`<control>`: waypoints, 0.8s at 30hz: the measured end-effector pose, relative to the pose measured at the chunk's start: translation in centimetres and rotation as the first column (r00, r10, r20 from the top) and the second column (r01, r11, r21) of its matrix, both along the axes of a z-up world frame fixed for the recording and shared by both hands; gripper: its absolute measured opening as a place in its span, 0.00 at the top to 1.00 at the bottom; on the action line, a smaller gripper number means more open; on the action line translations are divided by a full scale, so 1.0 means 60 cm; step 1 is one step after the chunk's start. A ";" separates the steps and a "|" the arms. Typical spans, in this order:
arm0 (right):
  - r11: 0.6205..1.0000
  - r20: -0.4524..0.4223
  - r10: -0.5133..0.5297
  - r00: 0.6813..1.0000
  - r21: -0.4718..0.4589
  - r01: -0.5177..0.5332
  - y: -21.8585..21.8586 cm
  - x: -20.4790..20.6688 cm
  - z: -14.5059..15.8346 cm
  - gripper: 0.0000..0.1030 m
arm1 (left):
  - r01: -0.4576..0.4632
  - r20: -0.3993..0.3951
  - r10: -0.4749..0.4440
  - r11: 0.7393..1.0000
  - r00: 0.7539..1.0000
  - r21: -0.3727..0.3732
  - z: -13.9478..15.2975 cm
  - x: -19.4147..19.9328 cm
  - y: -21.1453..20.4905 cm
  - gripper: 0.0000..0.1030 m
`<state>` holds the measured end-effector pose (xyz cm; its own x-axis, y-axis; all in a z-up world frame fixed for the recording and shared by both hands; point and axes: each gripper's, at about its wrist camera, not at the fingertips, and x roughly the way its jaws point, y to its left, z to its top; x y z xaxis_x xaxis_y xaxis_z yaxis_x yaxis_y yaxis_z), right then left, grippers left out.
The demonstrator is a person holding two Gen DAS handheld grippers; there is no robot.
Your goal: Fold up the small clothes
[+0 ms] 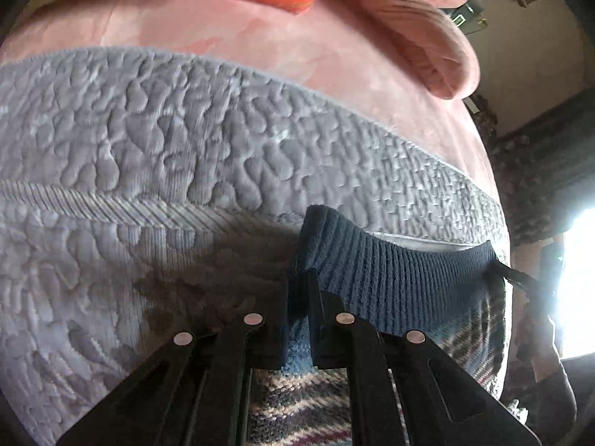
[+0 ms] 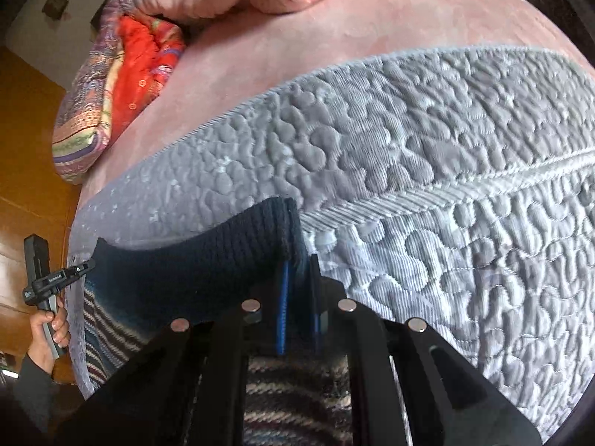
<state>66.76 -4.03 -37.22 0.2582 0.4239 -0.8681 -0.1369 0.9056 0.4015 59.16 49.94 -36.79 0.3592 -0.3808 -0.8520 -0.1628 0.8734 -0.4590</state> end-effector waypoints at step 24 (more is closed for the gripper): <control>0.981 -0.093 -0.056 0.994 0.179 0.072 -0.058 -0.065 -0.022 0.92 | 0.005 0.014 -0.003 0.995 1.000 -0.098 0.011 -0.082 -0.027 0.96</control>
